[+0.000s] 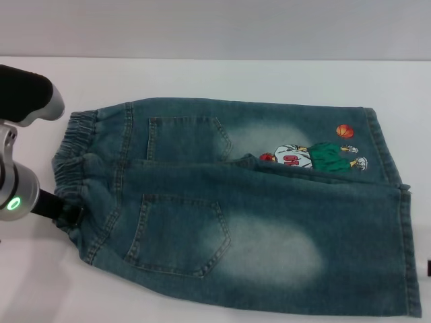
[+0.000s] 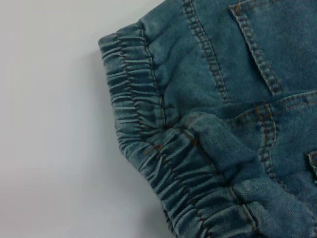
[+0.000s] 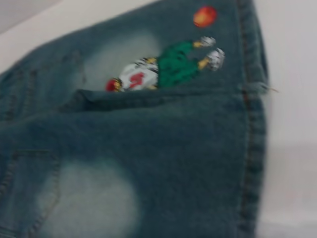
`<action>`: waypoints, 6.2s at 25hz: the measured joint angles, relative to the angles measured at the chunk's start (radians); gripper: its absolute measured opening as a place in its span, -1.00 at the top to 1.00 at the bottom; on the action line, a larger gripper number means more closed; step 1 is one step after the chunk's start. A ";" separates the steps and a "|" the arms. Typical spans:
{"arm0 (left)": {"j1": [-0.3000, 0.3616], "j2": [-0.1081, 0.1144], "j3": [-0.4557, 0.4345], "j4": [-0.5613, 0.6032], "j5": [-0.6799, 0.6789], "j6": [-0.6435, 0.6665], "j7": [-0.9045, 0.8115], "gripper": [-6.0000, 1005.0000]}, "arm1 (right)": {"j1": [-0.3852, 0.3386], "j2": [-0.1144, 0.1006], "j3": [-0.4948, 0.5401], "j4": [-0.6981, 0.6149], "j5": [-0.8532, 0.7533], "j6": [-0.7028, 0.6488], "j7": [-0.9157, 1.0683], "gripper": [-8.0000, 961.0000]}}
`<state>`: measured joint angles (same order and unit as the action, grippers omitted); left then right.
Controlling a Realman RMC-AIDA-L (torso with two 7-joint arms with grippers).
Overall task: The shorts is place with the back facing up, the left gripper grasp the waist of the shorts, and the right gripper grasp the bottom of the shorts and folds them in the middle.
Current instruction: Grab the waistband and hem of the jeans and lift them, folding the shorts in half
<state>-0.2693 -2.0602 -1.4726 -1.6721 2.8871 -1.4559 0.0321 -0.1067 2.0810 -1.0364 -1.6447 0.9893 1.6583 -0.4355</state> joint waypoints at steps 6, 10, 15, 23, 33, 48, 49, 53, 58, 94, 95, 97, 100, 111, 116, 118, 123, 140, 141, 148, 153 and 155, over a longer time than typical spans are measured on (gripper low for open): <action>-0.018 0.000 0.000 0.017 0.000 -0.005 0.000 0.54 | -0.001 0.001 -0.005 0.032 -0.027 -0.011 -0.008 -0.53; -0.027 0.000 0.000 0.021 0.000 -0.005 0.000 0.58 | -0.001 0.002 -0.010 0.046 -0.027 -0.020 -0.011 -0.53; -0.035 0.000 0.000 0.030 -0.001 -0.004 0.000 0.60 | -0.001 0.002 -0.017 0.053 -0.023 -0.022 -0.012 -0.53; -0.037 0.000 0.012 0.032 -0.002 -0.003 -0.001 0.61 | -0.002 0.002 -0.017 0.068 -0.024 -0.022 -0.014 -0.53; -0.036 0.000 0.016 0.038 -0.005 -0.003 -0.001 0.61 | 0.005 0.002 -0.041 0.090 -0.028 -0.030 -0.023 -0.53; -0.038 0.000 0.025 0.038 -0.006 -0.005 -0.001 0.62 | 0.010 0.000 -0.057 0.117 -0.029 -0.048 -0.023 -0.53; -0.038 0.000 0.025 0.038 -0.006 -0.005 -0.001 0.62 | 0.010 -0.001 -0.057 0.119 -0.029 -0.048 -0.023 -0.53; -0.038 0.000 0.025 0.035 -0.006 -0.006 -0.002 0.62 | 0.011 -0.001 -0.058 0.121 -0.032 -0.048 -0.023 -0.53; -0.038 0.000 0.024 0.034 -0.006 -0.008 -0.002 0.62 | 0.012 -0.001 -0.057 0.122 -0.047 -0.048 -0.023 -0.53; -0.048 -0.001 0.028 0.040 -0.006 -0.007 0.000 0.62 | 0.042 0.002 -0.119 0.126 -0.036 -0.075 -0.019 -0.53; -0.048 -0.002 0.028 0.041 -0.006 -0.007 0.001 0.62 | 0.043 0.002 -0.119 0.127 -0.032 -0.075 -0.019 -0.53; -0.048 -0.001 0.029 0.042 -0.006 -0.005 0.001 0.62 | 0.045 0.002 -0.120 0.130 -0.019 -0.076 -0.019 -0.53; -0.048 -0.001 0.035 0.044 -0.006 -0.003 0.001 0.62 | 0.046 0.002 -0.120 0.132 -0.013 -0.078 -0.019 -0.53; -0.050 -0.001 0.040 0.045 -0.006 -0.006 -0.001 0.62 | 0.039 0.000 -0.117 0.129 -0.065 -0.087 -0.018 -0.53; -0.051 -0.001 0.040 0.045 -0.006 -0.007 -0.001 0.62 | 0.039 -0.001 -0.120 0.132 -0.066 -0.091 -0.018 -0.53; -0.051 -0.001 0.040 0.045 -0.006 -0.007 -0.001 0.62 | 0.039 0.000 -0.123 0.132 -0.067 -0.092 -0.018 -0.53; -0.054 -0.001 0.045 0.045 -0.008 -0.008 -0.001 0.62 | 0.039 0.001 -0.132 0.132 -0.067 -0.095 -0.018 -0.53; -0.057 -0.001 0.051 0.045 -0.008 -0.006 -0.002 0.62 | 0.046 0.001 -0.162 0.112 -0.053 -0.094 -0.028 -0.52; -0.058 -0.001 0.051 0.045 -0.008 -0.005 -0.002 0.62 | 0.046 0.001 -0.162 0.112 -0.053 -0.094 -0.028 -0.52; -0.058 -0.001 0.049 0.044 -0.008 -0.003 -0.001 0.62 | 0.057 -0.004 -0.171 0.110 0.033 -0.071 -0.070 -0.17; -0.056 -0.001 0.044 0.042 -0.008 0.004 -0.001 0.62 | 0.073 -0.004 -0.172 0.104 0.035 -0.063 -0.072 0.27; -0.055 -0.001 0.043 0.041 -0.008 0.007 -0.001 0.62 | 0.077 -0.004 -0.173 0.100 0.036 -0.063 -0.072 0.43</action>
<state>-0.3245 -2.0616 -1.4294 -1.6311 2.8793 -1.4487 0.0306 -0.0299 2.0770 -1.2096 -1.5443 1.0255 1.5955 -0.5078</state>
